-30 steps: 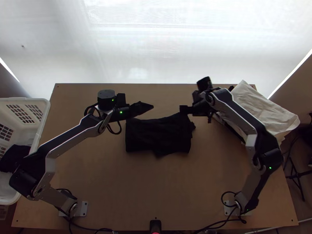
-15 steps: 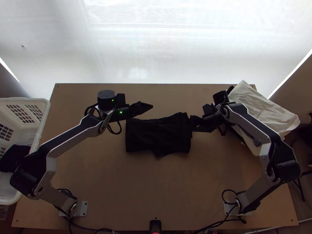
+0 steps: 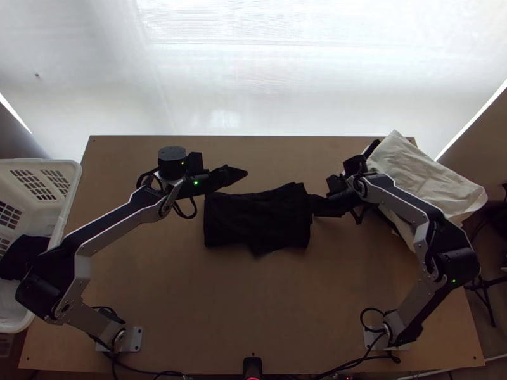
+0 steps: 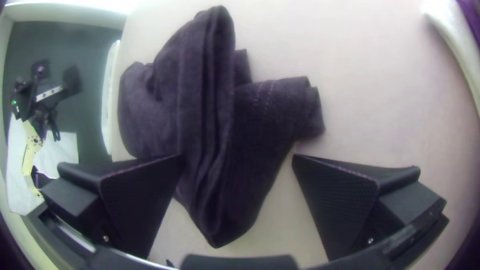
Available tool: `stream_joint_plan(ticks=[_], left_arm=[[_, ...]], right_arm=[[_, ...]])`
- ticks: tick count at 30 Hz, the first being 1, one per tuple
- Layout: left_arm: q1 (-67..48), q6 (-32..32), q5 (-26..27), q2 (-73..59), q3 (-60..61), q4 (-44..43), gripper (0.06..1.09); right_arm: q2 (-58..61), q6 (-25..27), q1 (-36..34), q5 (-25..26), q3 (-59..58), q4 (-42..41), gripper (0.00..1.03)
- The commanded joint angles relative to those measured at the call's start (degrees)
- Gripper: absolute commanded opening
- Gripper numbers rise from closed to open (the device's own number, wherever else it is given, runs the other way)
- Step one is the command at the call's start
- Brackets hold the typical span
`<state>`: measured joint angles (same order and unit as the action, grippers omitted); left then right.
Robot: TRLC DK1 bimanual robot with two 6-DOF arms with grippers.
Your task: Fold the t-shirt
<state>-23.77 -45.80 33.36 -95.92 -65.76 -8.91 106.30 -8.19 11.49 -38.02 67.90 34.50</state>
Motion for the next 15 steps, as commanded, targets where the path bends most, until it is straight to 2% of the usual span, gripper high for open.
stream_joint_plan(ticks=[1,15], left_arm=[[0.1,0.2,-0.1,0.0,0.1,0.0,1.05],[0.3,0.2,-0.5,-0.1,-0.2,0.1,1.05]], right_arm=[[3.0,0.5,1.3,1.0,0.0,-3.0,0.99],[9.9,-2.2,16.6,1.4,8.8,-5.1,0.99]])
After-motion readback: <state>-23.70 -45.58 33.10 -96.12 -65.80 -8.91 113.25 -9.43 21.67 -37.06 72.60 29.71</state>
